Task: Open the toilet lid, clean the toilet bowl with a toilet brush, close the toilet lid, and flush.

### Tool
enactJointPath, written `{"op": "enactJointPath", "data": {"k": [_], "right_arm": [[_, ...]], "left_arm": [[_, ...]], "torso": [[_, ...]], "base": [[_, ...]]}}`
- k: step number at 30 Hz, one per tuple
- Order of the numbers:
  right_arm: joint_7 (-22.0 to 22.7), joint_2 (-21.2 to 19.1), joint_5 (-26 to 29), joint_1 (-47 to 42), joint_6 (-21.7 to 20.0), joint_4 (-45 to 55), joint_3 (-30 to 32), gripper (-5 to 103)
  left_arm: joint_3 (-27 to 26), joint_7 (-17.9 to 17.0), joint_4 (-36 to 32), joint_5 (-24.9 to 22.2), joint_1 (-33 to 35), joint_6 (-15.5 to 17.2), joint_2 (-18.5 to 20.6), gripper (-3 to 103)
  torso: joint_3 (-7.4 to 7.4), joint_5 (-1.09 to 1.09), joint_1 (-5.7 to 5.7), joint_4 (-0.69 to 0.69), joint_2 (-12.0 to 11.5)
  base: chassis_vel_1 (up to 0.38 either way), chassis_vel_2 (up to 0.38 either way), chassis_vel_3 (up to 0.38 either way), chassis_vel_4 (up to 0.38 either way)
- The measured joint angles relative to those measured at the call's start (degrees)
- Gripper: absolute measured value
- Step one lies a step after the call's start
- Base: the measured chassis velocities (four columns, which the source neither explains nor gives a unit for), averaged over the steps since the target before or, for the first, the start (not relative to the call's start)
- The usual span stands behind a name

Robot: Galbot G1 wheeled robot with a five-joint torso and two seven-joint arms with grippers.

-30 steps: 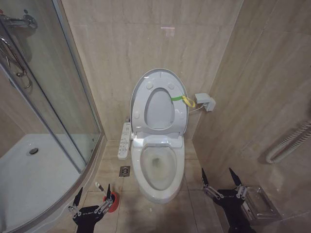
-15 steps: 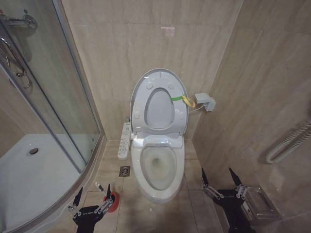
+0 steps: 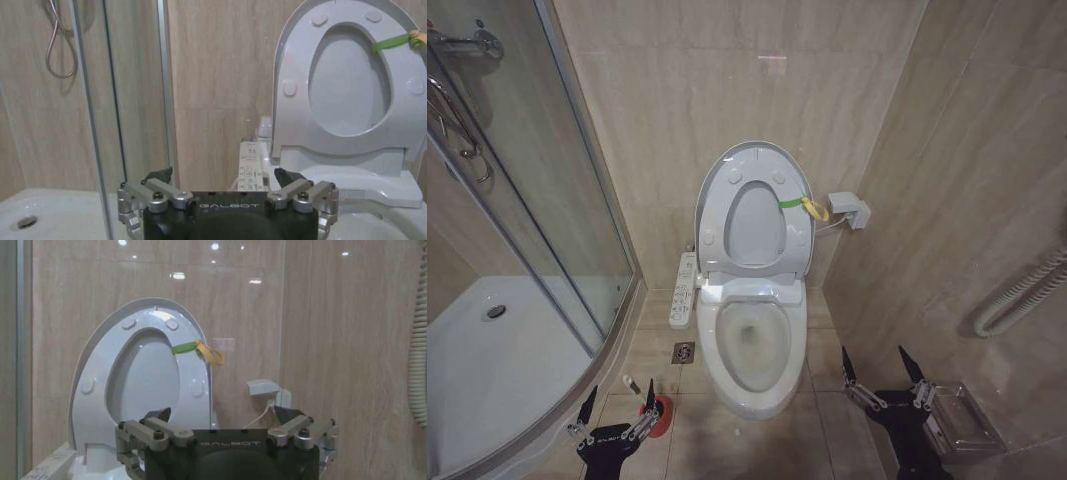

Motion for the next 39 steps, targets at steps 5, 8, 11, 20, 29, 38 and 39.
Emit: {"op": "enactJointPath", "data": {"k": [5,8,11,20,29,38,39], "right_arm": [[0.0,0.0,0.0,0.0,0.0,0.0,0.0,100],[0.0,0.0,0.0,0.0,0.0,0.0,0.0,100],[0.0,0.0,0.0,0.0,0.0,0.0,0.0,100],[0.0,0.0,0.0,0.0,0.0,0.0,0.0,100],[0.0,0.0,0.0,0.0,0.0,0.0,0.0,100],[0.0,0.0,0.0,0.0,0.0,0.0,0.0,100],[0.0,0.0,0.0,0.0,0.0,0.0,0.0,100]], "left_arm": [[0.0,0.0,0.0,0.0,0.0,0.0,0.0,99],[0.0,0.0,0.0,0.0,0.0,0.0,0.0,99],[0.0,0.0,0.0,0.0,0.0,0.0,0.0,99],[0.0,0.0,0.0,0.0,0.0,0.0,0.0,99],[0.0,0.0,0.0,0.0,0.0,0.0,0.0,99],[0.0,0.0,0.0,0.0,0.0,0.0,0.0,99],[0.0,0.0,0.0,0.0,0.0,0.0,0.0,99]], "torso": [[0.00,0.00,0.00,0.00,0.0],[0.00,0.00,0.00,0.00,0.0],[0.00,0.00,0.00,0.00,0.0],[0.00,0.00,0.00,0.00,0.0],[0.00,0.00,0.00,0.00,0.0],[0.00,0.00,0.00,0.00,0.0],[0.00,0.00,0.00,0.00,0.0]], "base": [[0.000,0.000,0.000,0.000],[0.000,0.000,0.000,0.000],[0.000,0.000,0.000,0.000],[0.000,0.000,0.000,0.000],[0.000,0.000,0.000,0.000],[0.000,0.000,0.000,0.000],[0.000,0.000,0.000,0.000]]}}
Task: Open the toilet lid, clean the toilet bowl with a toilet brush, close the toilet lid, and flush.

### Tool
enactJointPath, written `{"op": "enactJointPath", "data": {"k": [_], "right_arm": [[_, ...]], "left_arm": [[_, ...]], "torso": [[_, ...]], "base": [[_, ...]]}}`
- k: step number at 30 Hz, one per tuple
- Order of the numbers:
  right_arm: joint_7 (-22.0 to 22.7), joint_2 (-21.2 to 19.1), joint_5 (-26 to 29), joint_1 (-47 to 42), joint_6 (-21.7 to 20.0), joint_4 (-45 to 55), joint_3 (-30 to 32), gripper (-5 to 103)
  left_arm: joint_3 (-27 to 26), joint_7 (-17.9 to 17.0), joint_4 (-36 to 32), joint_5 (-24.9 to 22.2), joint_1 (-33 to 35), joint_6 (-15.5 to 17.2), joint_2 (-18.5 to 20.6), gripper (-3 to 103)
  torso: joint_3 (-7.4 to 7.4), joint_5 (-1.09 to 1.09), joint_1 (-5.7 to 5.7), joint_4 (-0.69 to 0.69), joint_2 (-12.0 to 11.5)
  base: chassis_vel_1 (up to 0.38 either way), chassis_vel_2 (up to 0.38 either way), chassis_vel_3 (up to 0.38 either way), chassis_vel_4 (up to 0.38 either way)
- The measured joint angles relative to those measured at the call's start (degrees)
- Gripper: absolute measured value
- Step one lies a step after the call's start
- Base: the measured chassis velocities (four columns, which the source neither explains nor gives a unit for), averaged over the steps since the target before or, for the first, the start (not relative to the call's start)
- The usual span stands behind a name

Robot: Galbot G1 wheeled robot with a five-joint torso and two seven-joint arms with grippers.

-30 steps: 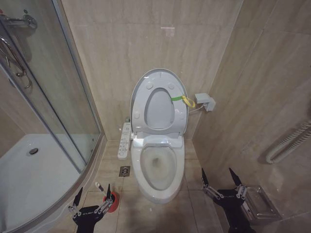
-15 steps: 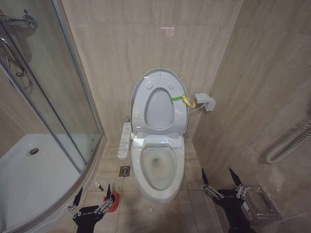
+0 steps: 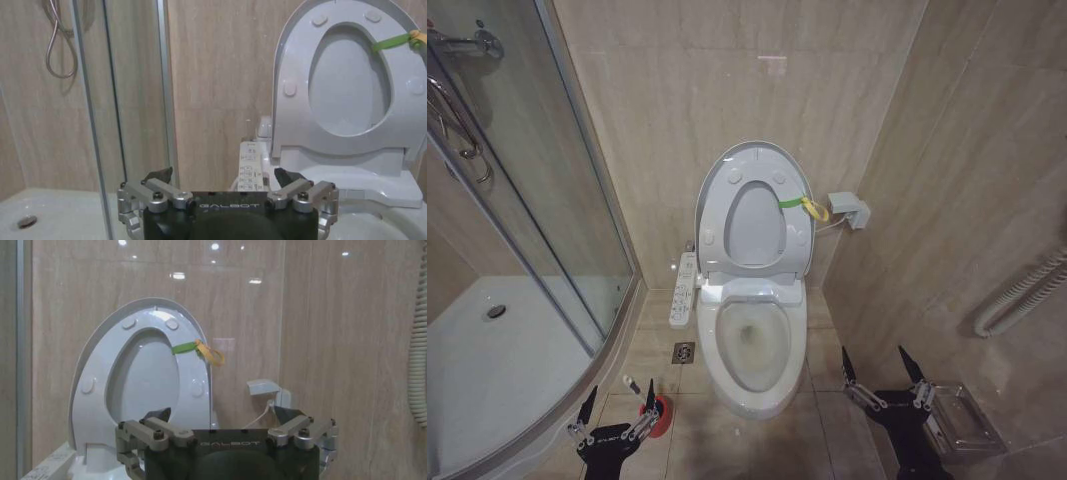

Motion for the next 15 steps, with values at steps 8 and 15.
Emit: {"op": "enactJointPath", "data": {"k": [8,15], "right_arm": [[0.0,0.0,0.0,0.0,0.0,0.0,0.0,100],[0.6,-0.5,-0.4,0.3,-1.1,-0.5,-0.9,100]], "left_arm": [[0.0,0.0,0.0,0.0,0.0,0.0,0.0,99],[0.0,0.0,0.0,0.0,0.0,0.0,0.0,99]], "torso": [[0.00,0.00,0.00,0.00,0.0],[0.00,-0.02,0.00,-0.01,0.0]], "base": [[0.000,0.000,0.000,0.000],[0.000,0.000,0.000,0.000]]}}
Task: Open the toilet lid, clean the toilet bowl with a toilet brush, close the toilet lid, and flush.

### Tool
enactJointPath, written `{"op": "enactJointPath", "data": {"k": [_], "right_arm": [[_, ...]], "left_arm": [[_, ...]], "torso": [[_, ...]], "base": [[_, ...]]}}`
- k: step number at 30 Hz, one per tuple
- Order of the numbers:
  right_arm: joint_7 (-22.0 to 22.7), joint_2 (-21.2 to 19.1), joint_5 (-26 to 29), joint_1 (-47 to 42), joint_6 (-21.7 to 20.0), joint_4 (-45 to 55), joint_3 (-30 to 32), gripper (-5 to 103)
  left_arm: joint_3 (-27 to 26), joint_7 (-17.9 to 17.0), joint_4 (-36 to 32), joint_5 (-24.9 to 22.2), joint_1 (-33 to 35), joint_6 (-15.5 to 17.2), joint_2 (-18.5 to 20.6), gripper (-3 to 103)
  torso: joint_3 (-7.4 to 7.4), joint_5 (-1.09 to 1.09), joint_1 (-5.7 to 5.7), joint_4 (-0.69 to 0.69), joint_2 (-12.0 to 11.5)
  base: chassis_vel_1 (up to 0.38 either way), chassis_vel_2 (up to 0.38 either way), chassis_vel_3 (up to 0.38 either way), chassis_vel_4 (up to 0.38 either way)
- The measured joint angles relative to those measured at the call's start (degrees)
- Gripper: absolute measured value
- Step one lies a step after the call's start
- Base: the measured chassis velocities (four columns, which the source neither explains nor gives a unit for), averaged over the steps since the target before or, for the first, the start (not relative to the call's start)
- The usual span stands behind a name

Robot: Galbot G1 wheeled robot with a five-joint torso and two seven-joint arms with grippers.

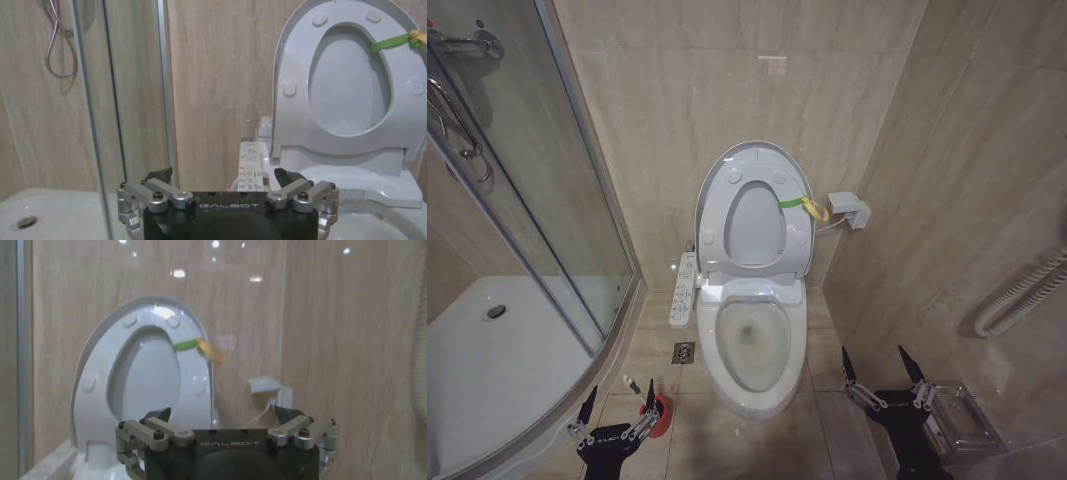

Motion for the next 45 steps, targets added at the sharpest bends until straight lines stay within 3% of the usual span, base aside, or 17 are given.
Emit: {"op": "enactJointPath", "data": {"k": [2,4,6,9,12,15,27,37,45], "right_arm": [[1.0,-0.7,-0.7,0.5,-1.8,-1.0,-1.4,100],[3.8,-2.6,-2.6,2.1,-6.6,-3.9,-5.2,100],[4.8,-3.2,-3.3,2.7,-8.4,-4.9,-6.6,100],[7.5,-6.1,-5.8,5.0,-14.4,-9.2,-11.5,100],[4.5,-9.3,-5.8,7.6,-13.9,-11.8,-7.7,100],[3.9,-9.9,-5.4,8.7,-12.3,-12.9,-5.0,100],[7.2,-8.3,-5.8,11.6,-10.5,-15.1,-4.3,100],[8.3,-10.5,-0.1,12.2,-15.8,-7.4,-2.5,100],[8.4,-12.3,2.5,17.9,-18.2,-9.8,-4.0,100]], "left_arm": [[0.0,0.0,0.0,0.0,0.0,0.0,0.0,99],[0.0,0.0,0.0,0.0,0.0,0.0,0.0,99],[0.0,0.0,0.0,0.0,0.0,0.0,0.0,99],[0.0,0.0,0.0,0.0,0.0,0.0,0.0,99],[0.0,0.0,0.0,0.0,0.0,0.0,0.0,99],[0.0,0.0,0.0,0.0,0.0,0.0,0.0,99],[0.0,0.0,0.0,0.0,0.0,0.0,0.0,99],[0.0,0.0,0.0,0.0,0.0,0.0,0.0,99],[0.0,0.0,0.0,0.0,0.0,0.0,0.0,99]], "torso": [[0.00,0.00,0.00,0.00,0.0],[0.00,0.01,0.00,0.02,0.0],[0.00,0.02,0.00,0.01,0.0],[0.00,0.02,0.00,0.00,0.0],[0.00,0.03,0.00,0.04,0.0],[0.00,0.01,0.00,0.01,0.0],[0.00,0.02,0.00,0.01,0.0],[0.00,0.01,0.00,0.01,0.0],[0.00,0.02,0.00,0.02,0.0]], "base": [[0.000,0.000,0.000,0.000],[0.000,0.000,0.000,0.000],[0.000,0.000,0.000,0.000],[0.000,0.000,0.000,0.000],[0.000,0.000,0.000,0.000],[0.000,0.000,0.000,0.000],[0.000,0.000,0.000,0.000],[0.000,0.000,0.000,0.000],[0.000,0.000,0.000,0.000]]}}
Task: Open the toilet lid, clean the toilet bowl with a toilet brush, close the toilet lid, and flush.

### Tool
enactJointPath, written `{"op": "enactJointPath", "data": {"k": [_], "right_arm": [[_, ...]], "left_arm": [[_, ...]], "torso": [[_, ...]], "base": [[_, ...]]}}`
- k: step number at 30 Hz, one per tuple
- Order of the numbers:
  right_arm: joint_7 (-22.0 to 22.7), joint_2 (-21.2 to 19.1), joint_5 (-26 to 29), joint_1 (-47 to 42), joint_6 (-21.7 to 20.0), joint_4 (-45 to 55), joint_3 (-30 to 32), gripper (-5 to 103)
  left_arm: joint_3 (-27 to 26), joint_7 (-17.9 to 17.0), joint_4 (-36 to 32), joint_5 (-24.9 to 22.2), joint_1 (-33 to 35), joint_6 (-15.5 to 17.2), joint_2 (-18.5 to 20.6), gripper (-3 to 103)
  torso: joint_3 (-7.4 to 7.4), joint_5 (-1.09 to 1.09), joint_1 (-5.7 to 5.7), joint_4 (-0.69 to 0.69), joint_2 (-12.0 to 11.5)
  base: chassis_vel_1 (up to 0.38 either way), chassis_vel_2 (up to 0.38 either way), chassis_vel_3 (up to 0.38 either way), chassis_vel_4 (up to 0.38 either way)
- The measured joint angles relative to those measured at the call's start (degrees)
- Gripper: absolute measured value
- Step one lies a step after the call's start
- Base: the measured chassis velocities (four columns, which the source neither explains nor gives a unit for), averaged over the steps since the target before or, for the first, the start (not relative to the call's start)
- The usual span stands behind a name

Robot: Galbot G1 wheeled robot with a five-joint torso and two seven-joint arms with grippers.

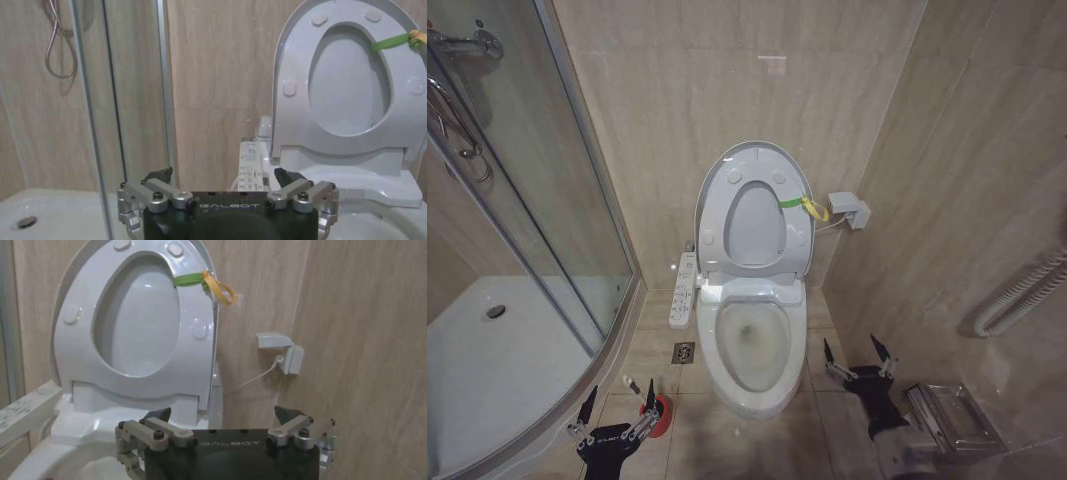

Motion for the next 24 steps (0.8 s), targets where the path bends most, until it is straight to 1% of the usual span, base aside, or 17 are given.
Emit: {"op": "enactJointPath", "data": {"k": [4,5,7,8,12,19,23,24], "right_arm": [[0.1,-2.4,2.0,4.3,-1.0,-2.2,0.0,100],[0.1,-2.4,2.0,4.3,-1.0,-2.2,0.0,100],[0.2,-3.9,3.2,6.3,-1.3,-3.3,0.2,100],[0.2,-3.9,3.2,6.3,-1.3,-3.3,0.2,100],[0.4,-5.9,5.4,9.6,-1.8,-5.6,0.6,100],[0.8,-7.4,7.5,15.6,-2.7,-10.5,-0.1,100],[1.2,-7.7,10.0,23.3,-4.0,-16.6,-1.7,100],[1.2,-7.7,10.0,23.3,-4.0,-16.6,-1.7,100]], "left_arm": [[0.0,0.0,0.0,0.0,0.0,0.0,0.0,99],[0.0,0.0,0.0,0.0,0.0,0.0,0.0,99],[0.0,0.0,0.0,0.0,0.0,0.0,0.0,99],[0.0,0.0,0.0,0.0,0.0,0.0,0.0,99],[0.0,0.0,0.0,0.0,0.0,0.0,0.0,99],[0.0,0.0,0.0,0.0,0.0,0.0,0.0,99],[0.0,0.0,0.0,0.0,0.0,0.0,0.0,99],[0.0,0.0,0.0,0.0,0.0,0.0,0.0,99]], "torso": [[0.00,0.00,0.00,0.00,0.0],[0.00,0.00,0.00,0.00,0.0],[0.00,0.00,0.00,0.00,0.0],[0.00,0.00,0.00,0.00,0.0],[0.00,0.00,0.00,-0.01,0.0],[0.00,0.00,0.00,-0.01,0.0],[0.00,-0.01,0.00,-0.01,0.0],[0.00,-0.01,0.00,-0.01,0.0]], "base": [[0.000,0.000,0.000,0.000],[0.000,0.000,0.000,0.000],[0.000,0.000,0.000,0.000],[0.000,0.000,0.000,0.000],[0.000,0.000,0.000,0.000],[0.000,0.000,0.000,0.000],[0.000,0.000,0.000,0.000],[0.000,0.000,0.000,0.000]]}}
